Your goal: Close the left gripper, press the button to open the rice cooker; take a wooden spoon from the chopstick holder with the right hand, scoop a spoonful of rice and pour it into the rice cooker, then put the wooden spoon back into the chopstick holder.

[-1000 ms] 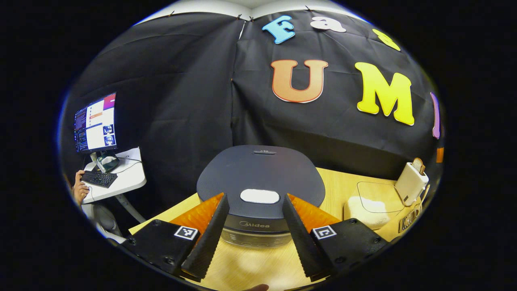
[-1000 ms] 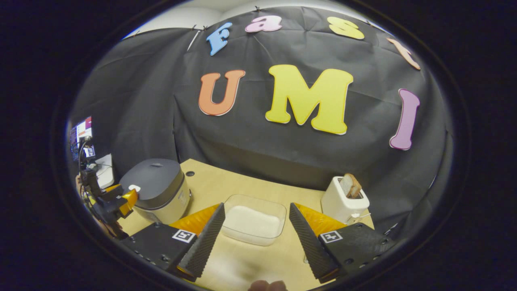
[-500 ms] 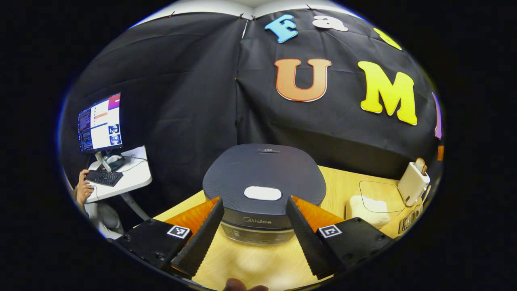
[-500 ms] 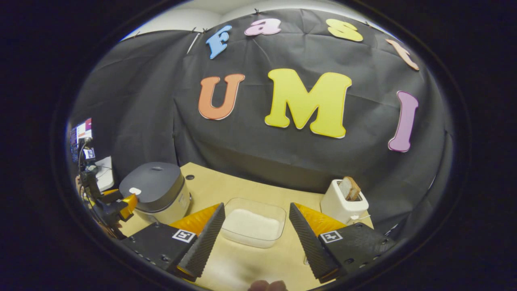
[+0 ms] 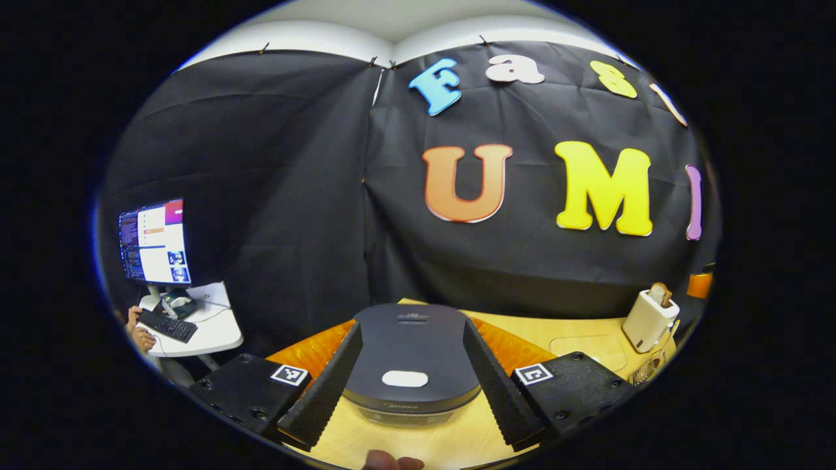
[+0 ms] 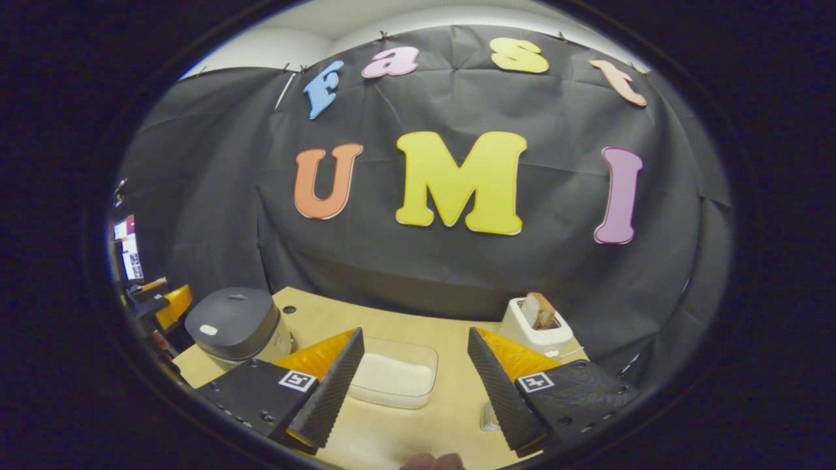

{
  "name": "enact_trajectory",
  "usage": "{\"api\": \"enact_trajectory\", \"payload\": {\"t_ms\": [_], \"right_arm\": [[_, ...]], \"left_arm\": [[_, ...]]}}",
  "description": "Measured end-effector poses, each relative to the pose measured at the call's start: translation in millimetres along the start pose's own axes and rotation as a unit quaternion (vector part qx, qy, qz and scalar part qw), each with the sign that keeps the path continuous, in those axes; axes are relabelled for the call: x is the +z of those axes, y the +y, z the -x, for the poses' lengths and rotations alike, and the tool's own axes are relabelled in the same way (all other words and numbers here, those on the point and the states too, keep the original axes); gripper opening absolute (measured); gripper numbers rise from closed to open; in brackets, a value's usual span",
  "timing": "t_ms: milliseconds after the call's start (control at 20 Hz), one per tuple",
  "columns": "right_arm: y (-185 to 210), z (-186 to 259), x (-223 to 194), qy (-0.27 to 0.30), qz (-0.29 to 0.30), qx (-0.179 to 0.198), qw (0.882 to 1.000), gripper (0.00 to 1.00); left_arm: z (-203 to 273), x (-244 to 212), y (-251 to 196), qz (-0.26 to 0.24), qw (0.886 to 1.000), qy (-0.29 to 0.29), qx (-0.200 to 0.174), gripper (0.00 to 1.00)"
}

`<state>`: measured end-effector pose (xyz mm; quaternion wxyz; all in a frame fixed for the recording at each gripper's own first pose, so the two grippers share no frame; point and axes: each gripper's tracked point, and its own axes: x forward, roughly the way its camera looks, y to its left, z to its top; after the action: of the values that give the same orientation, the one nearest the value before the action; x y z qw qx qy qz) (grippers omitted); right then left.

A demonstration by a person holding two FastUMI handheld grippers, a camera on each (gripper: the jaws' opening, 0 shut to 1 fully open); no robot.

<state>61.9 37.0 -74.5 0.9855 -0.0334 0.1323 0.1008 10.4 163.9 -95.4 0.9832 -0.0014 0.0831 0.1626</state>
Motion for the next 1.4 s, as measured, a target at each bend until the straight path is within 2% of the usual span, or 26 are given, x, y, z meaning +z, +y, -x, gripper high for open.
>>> {"api": "enact_trajectory", "payload": {"t_ms": [150, 300, 350, 450, 600, 850, 950, 1000, 1100, 1400], "right_arm": [[-26, 12, 5, -0.02, -0.03, -0.027, 0.999, 0.97], [-52, 20, 12, -0.04, -0.056, -0.054, 0.996, 0.94], [-57, 21, 15, -0.045, -0.065, -0.059, 0.995, 0.97], [-65, 26, 25, -0.061, -0.074, -0.065, 0.993, 0.92], [-69, 36, 42, -0.084, -0.071, -0.069, 0.991, 0.96], [-64, 52, 69, -0.112, -0.056, -0.07, 0.99, 0.92], [-58, 58, 77, -0.121, -0.049, -0.066, 0.989, 0.96], [-54, 60, 80, -0.125, -0.046, -0.062, 0.989, 0.93], [-47, 61, 80, -0.123, -0.047, -0.056, 0.99, 0.96], [-40, 58, 78, -0.116, -0.053, -0.049, 0.991, 0.96]], "left_arm": [[4, 38, -34, 0.001, 0.999, -0.025, -0.04, 0.99], [9, 73, -67, -0.003, 0.996, -0.052, -0.077, 0.99], [13, 81, -78, -0.004, 0.995, -0.056, -0.087, 1.0], [23, 95, -95, -0.003, 0.992, -0.063, -0.107, 0.98], [36, 113, -114, -0.007, 0.989, -0.076, -0.129, 0.99], [62, 127, -135, -0.009, 0.985, -0.081, -0.149, 0.98], [72, 132, -144, -0.01, 0.983, -0.086, -0.159, 0.98], [78, 132, -147, -0.014, 0.982, -0.089, -0.165, 0.98], [81, 132, -159, -0.021, 0.98, -0.093, -0.173, 0.98], [81, 129, -163, -0.023, 0.98, -0.09, -0.176, 0.99]]}}
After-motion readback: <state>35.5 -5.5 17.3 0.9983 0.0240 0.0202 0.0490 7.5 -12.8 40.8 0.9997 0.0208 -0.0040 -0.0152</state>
